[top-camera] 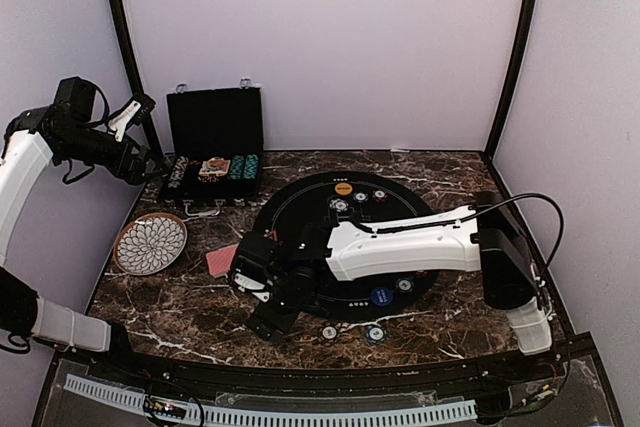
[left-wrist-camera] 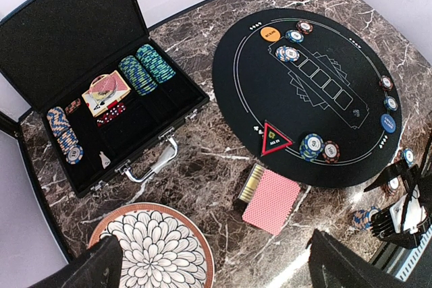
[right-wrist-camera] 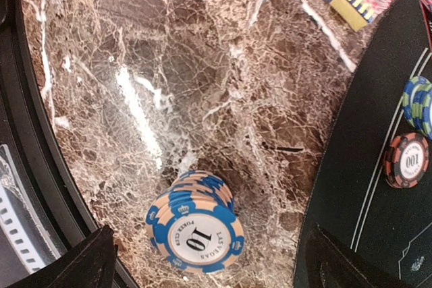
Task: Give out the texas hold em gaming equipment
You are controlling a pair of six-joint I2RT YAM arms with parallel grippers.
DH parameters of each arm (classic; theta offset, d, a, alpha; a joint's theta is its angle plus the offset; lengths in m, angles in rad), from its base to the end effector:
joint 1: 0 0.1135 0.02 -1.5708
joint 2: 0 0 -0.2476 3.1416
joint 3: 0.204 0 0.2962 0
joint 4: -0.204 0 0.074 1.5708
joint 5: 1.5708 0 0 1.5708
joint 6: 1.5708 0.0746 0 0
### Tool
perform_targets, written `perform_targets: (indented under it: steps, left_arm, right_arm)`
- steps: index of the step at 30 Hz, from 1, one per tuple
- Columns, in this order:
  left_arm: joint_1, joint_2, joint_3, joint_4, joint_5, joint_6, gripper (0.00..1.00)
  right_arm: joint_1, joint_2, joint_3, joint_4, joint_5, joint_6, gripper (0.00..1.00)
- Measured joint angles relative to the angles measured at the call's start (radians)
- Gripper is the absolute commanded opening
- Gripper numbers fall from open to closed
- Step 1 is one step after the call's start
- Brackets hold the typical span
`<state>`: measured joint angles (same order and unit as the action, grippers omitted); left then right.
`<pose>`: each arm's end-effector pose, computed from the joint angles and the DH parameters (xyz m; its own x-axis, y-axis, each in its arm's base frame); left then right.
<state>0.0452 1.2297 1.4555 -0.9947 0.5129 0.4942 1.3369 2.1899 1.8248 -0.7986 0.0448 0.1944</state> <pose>0.3077 -0.0227 0.3736 -0.4631 0.3928 -0.7945 0.6050 0.7952 0.0405 0.1226 0.5001 0.1312 -0.3958 -0.8284 -0.3964 -0.9083 0.4167 0.0361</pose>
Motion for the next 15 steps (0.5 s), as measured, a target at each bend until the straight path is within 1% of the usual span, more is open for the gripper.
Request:
perform_targets:
  steps: [7, 15]
  left_arm:
    - [0.000, 0.000, 0.000, -0.001, 0.000, 0.000, 0.99]
    - [0.000, 0.000, 0.000, -0.001, 0.000, 0.000, 0.99]
  right_arm:
    - [0.000, 0.030, 0.055, -0.021, -0.019, -0.023, 0.85]
    - [0.001, 0.059, 0.084, -0.035, -0.023, -0.037, 0.77]
